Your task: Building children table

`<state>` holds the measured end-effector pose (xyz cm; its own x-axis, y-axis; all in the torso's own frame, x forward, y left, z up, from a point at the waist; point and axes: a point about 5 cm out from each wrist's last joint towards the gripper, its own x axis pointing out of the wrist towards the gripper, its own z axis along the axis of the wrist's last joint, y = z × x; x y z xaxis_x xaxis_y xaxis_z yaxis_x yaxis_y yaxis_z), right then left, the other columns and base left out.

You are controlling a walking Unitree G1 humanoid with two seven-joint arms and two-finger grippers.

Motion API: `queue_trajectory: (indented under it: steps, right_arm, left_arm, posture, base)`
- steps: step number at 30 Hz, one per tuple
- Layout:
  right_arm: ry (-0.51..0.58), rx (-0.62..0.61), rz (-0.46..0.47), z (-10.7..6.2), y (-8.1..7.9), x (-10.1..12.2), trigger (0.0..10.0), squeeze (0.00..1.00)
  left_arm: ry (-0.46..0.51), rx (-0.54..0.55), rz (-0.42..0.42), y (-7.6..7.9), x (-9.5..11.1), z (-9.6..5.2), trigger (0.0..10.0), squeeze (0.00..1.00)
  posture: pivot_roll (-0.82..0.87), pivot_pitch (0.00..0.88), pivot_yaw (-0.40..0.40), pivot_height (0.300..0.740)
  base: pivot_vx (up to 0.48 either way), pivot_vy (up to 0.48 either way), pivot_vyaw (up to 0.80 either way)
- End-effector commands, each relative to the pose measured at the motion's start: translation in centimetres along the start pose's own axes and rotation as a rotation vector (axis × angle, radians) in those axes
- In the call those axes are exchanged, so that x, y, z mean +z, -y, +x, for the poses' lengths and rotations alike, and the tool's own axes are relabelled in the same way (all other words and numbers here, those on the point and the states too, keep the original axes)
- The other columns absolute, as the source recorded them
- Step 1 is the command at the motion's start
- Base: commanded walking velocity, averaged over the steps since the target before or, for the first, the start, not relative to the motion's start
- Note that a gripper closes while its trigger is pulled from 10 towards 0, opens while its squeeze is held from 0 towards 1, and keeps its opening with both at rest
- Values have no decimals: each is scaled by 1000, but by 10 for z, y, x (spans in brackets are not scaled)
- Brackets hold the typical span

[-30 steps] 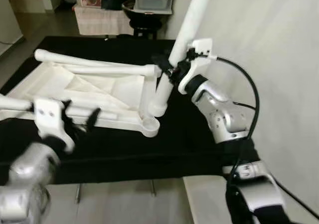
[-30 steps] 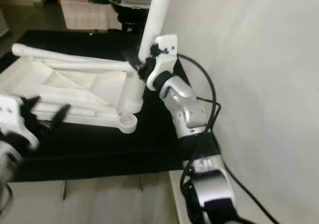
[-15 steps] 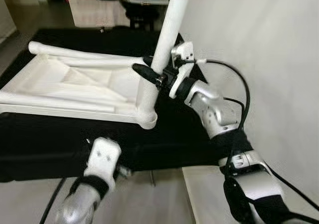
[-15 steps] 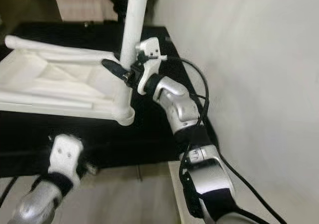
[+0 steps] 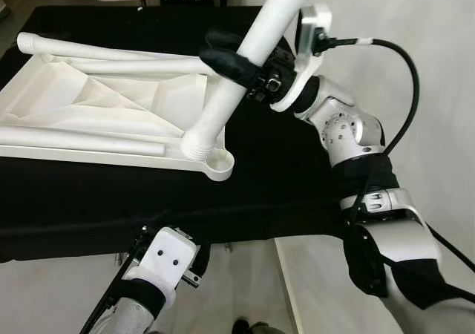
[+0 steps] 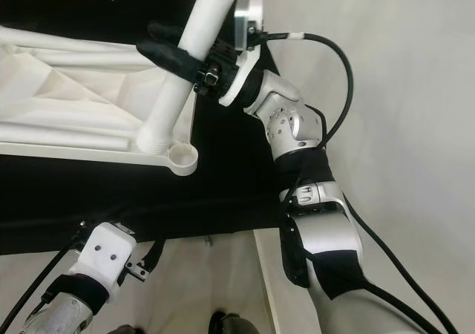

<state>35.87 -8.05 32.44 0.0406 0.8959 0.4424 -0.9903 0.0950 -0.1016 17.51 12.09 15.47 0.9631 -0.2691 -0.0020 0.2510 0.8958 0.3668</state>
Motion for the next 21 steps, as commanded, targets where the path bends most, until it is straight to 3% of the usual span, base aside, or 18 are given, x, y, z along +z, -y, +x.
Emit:
queue_trajectory:
  steps: [1,5,11,21]
  right_arm:
    - [10,103,-14,6,-4,8,10000,0]
    - [13,220,-4,9,-3,17,10000,0]
    - [-15,270,-24,9,1,25,10000,0]
    - [-120,212,-118,24,4,14,10000,0]
  left_arm:
    - [-11,3,30,5,3,-7,10000,0]
    - [2,13,98,7,9,-15,10000,0]
    - [19,-12,149,8,13,-23,10000,0]
    - [35,-16,163,9,18,-24,10000,0]
  posture:
    - [-39,295,-99,740]
    - [4,319,-92,740]
    - [12,330,-86,740]
    - [4,357,-88,740]
  base:
    - [0,0,0]
    - [0,0,0]
    - [0,0,0]
    - [0,0,0]
